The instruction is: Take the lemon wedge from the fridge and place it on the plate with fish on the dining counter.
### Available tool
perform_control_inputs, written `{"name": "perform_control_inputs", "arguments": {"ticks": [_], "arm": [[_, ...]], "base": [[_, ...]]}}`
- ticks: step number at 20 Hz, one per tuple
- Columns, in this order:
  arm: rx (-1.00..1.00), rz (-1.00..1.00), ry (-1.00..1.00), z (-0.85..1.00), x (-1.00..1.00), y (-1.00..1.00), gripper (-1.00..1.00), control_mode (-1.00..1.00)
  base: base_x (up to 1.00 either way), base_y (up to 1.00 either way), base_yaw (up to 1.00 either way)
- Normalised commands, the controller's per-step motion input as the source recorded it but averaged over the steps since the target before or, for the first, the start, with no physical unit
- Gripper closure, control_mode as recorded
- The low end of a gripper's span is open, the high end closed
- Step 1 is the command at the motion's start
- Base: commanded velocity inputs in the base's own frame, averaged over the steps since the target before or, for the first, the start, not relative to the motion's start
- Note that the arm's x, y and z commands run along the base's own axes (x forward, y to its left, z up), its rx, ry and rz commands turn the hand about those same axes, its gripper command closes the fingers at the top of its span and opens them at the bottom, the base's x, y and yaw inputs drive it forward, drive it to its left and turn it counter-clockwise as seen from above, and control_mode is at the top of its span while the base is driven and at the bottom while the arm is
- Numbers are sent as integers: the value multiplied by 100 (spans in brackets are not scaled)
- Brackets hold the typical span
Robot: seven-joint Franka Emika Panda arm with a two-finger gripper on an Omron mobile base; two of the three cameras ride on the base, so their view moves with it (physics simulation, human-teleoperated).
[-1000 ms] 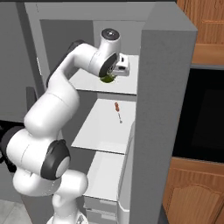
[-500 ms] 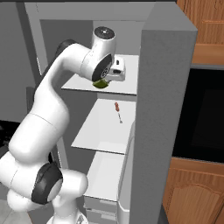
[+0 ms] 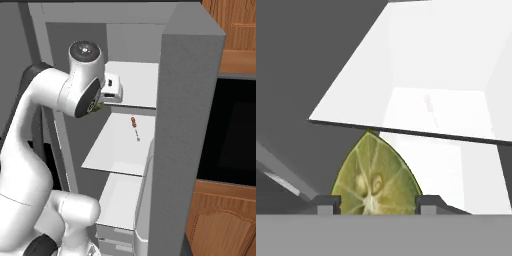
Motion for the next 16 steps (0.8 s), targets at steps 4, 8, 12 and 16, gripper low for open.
{"name": "perform_control_inputs", "arguments": {"ticks": [4, 8, 12, 16], "arm": [[0, 0, -18, -12, -100, 38, 100, -100], [0, 0, -22, -13, -100, 14, 100, -100], [0, 0, -16, 0, -51, 0, 100, -100], [0, 0, 0, 0, -12, 0, 100, -100]], "base": [[0, 0, 0], [0, 0, 0], [0, 0, 0], [0, 0, 0]]}}
